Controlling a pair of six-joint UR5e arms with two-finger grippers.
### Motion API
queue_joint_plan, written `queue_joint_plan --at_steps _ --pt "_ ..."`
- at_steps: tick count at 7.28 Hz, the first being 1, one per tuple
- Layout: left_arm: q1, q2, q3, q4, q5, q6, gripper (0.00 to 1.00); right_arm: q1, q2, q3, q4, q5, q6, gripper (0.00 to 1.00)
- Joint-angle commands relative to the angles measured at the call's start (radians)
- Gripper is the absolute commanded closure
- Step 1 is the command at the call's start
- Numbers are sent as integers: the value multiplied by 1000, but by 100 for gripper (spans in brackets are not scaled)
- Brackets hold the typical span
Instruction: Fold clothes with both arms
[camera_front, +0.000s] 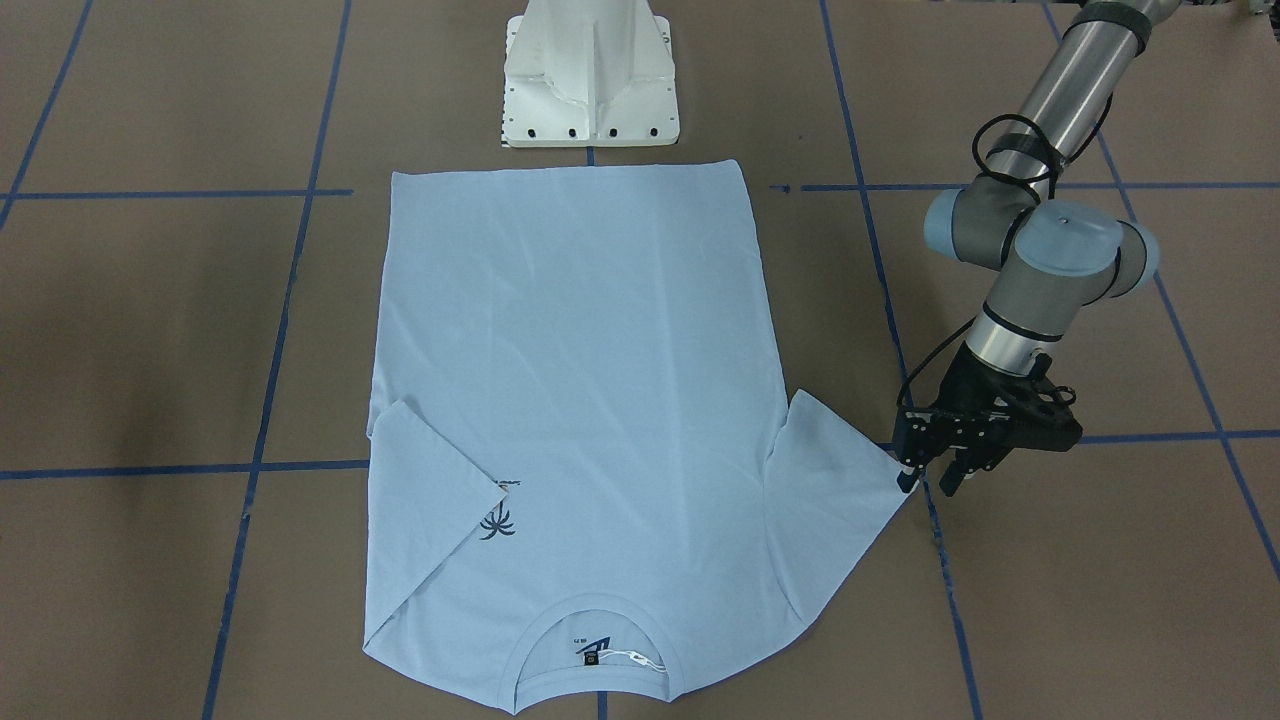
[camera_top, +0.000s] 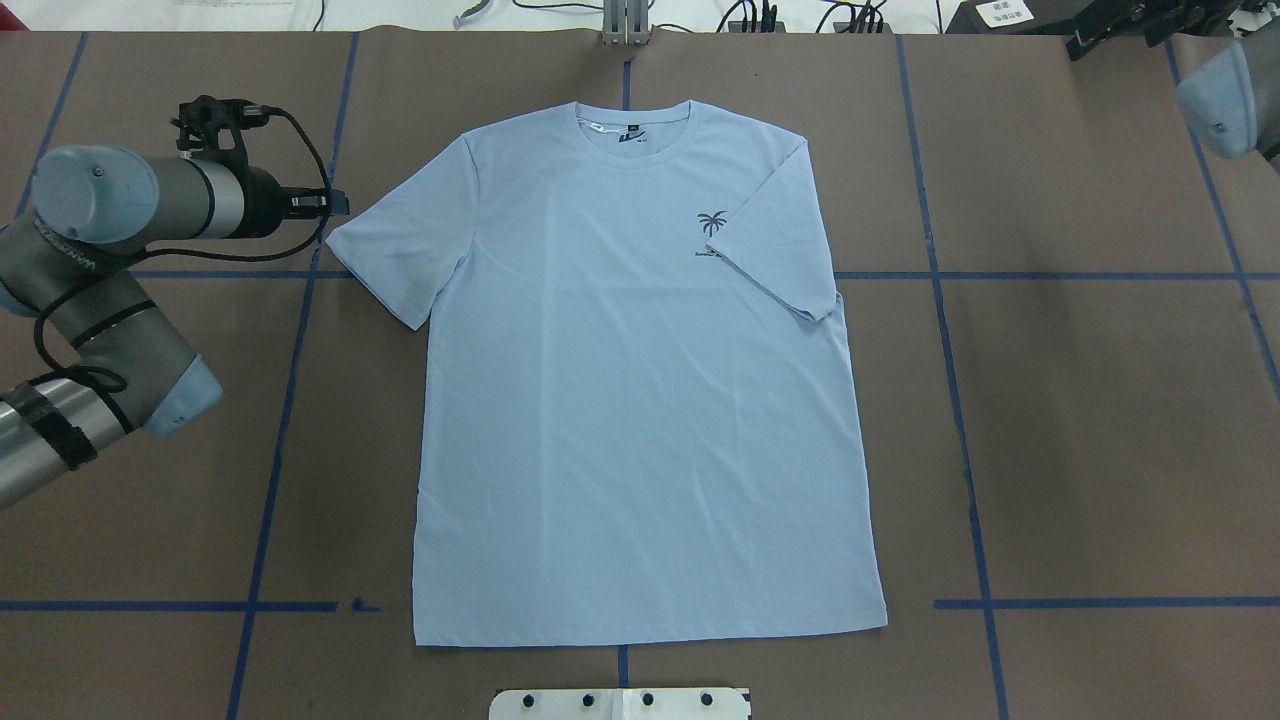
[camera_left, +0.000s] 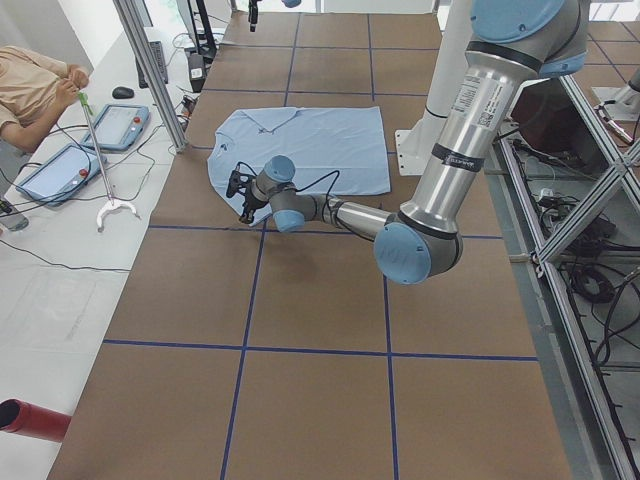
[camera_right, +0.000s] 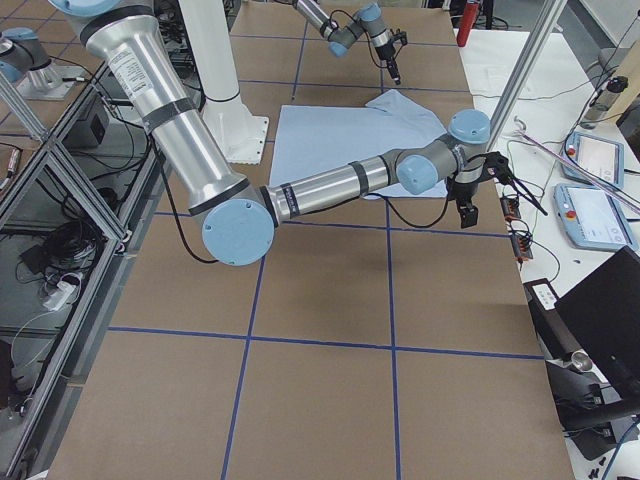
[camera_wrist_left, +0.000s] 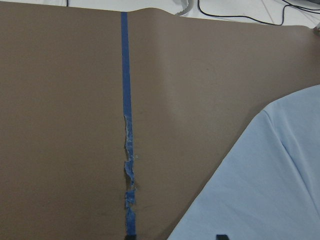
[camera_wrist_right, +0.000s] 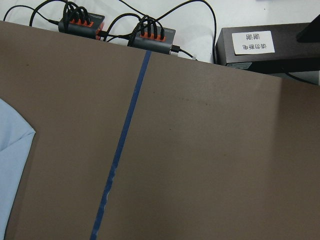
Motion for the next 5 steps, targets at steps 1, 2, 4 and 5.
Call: queue_joint_plan --at_steps 1,2,4,5 --pt "15 -17 51 -16 36 1 41 0 0 -1 0 -1 3 0" --pt "26 -17 51 -16 36 4 43 -1 -2 -1 0 -3 3 0" --pt "40 -14 51 -17 36 2 53 0 -2 -1 0 -3 3 0" --pt "45 -12 51 -17 36 8 66 -1 -3 -1 0 -5 3 0"
